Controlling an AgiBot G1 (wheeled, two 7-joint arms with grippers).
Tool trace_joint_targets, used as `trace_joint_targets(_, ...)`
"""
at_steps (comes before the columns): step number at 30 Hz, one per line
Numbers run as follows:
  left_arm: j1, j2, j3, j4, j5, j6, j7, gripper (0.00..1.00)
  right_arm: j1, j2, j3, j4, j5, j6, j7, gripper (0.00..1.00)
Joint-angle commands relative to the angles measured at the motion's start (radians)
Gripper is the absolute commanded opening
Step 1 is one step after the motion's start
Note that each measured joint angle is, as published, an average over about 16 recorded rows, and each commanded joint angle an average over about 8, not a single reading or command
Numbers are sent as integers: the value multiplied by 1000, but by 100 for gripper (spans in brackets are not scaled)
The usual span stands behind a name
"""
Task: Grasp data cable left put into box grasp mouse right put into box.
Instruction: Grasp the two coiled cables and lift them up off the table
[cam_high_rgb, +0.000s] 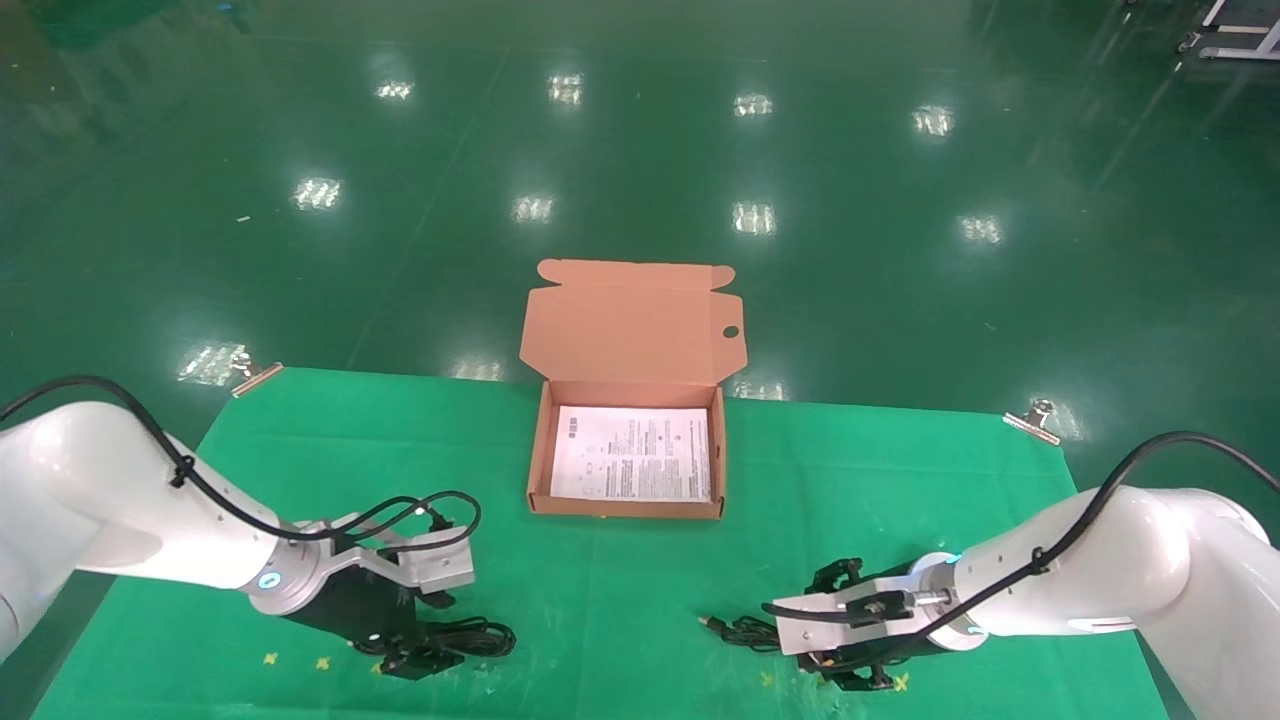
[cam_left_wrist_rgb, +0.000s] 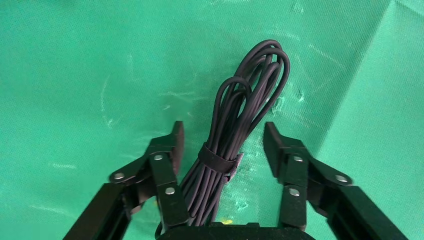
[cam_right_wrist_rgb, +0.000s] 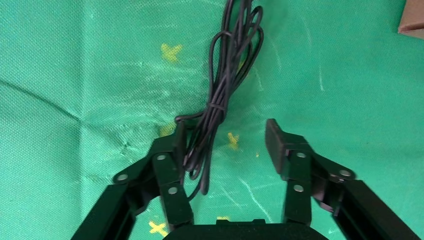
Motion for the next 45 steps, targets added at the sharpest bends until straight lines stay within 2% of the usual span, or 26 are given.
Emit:
trace_joint_targets(1,0,0,0,-1,0,1,0,0,0,0,0,1,0,0,0,0)
trace_joint_targets(21,-1,-3,0,-6,1,2,0,0,2,4,1,5,0,-3,3,0)
trace_joint_targets(27,-39,-39,0,-43,8,16,6,0,43,56,36,52,26,-17,41,0)
trace_joint_targets(32,-99,-89,1,-146,30,22,-16,0,111,128,92,134,50,-4,102,0)
trace_joint_targets(36,-138,-123,1,-275,63,-2,-67,0,175,145,131,181,59,30,134,0)
trace_joint_targets(40,-165,-145,4,-419,111,-39,-138,0,238,114,161,197,78,72,143,0)
trace_joint_targets(45,-189,-146,7,-553,182,-92,-225,0,307,32,190,166,124,122,125,0)
